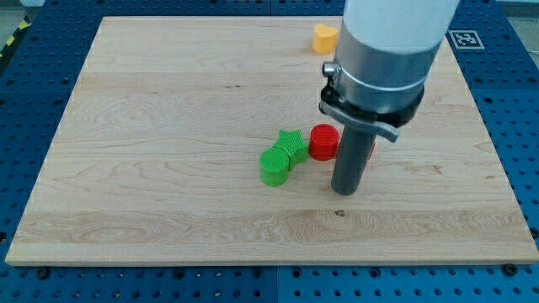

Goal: Place green circle left to green star

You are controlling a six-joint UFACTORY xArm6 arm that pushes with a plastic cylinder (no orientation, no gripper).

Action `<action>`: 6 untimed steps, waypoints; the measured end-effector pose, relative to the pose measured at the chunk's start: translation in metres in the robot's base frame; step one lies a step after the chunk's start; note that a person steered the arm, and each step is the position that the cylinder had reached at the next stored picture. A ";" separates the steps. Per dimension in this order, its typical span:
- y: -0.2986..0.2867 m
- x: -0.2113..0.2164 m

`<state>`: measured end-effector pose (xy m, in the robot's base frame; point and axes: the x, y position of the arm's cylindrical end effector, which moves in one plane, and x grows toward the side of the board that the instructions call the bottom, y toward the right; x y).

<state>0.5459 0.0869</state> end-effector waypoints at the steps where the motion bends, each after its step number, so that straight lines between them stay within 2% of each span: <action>1: -0.019 0.013; 3: -0.075 -0.021; 5: -0.085 -0.007; 6: -0.097 -0.026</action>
